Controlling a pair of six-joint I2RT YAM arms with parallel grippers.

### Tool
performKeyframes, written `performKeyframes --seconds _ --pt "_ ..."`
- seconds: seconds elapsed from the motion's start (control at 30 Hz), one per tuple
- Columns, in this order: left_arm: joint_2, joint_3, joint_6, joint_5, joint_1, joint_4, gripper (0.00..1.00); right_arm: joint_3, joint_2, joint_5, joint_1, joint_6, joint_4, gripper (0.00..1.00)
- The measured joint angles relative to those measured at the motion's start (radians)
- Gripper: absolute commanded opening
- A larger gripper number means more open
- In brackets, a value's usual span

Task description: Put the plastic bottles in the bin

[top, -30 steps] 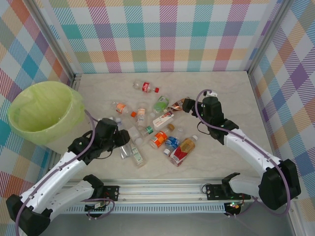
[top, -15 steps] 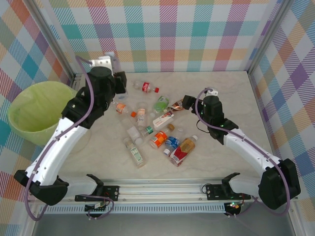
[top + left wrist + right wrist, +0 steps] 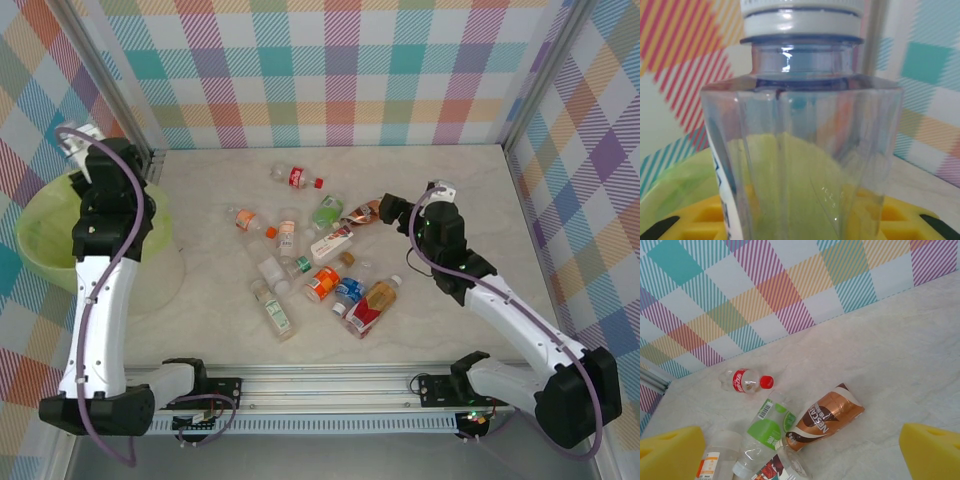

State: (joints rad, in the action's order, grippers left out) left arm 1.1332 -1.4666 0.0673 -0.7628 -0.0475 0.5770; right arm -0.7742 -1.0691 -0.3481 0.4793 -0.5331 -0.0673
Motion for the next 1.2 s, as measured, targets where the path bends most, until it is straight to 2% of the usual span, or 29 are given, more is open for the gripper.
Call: performKeyframes --seconds 0.17,0.27,0.37,0.53,0.73,0.8,0.9,1.03,1.1,1.2 --pt "0.005 0.097 0.125 0.161 -0.180 0.046 0.43 0.002 0.006 -0.005 0.000 -0.001 0.005 1.00" --pt "0.034 0.129 0.189 0.257 -0.237 0.086 0.44 0.003 0.007 -0.002 0.000 0.000 0.009 1.00" --pt "0.074 0.137 0.236 0.325 -0.277 0.129 0.49 0.002 0.009 0.020 0.000 0.009 0.016 1.00" --pt "0.100 0.138 0.282 0.393 -0.289 0.166 0.67 0.002 0.000 0.059 0.000 0.023 0.051 1.00" --pt "0.100 0.138 0.292 0.445 -0.289 0.180 0.76 0.002 -0.003 0.088 0.000 0.026 0.072 1.00" --pt "0.100 0.138 0.292 0.465 -0.289 0.180 0.82 0.002 -0.002 0.088 0.000 0.026 0.078 1.00" --pt "0.100 0.138 0.291 0.487 -0.290 0.180 0.85 0.002 -0.001 0.088 0.000 0.026 0.088 1.00" --pt "0.099 0.129 0.280 0.530 -0.291 0.182 0.98 0.002 0.000 0.087 0.000 0.026 0.093 1.00" --pt "0.089 0.122 0.280 0.585 -0.293 0.175 1.00 0.002 0.000 0.085 0.000 0.026 0.096 1.00" --pt "0.045 0.125 0.281 0.726 -0.296 0.145 1.00 0.003 0.004 0.084 0.000 0.026 0.116 1.00"
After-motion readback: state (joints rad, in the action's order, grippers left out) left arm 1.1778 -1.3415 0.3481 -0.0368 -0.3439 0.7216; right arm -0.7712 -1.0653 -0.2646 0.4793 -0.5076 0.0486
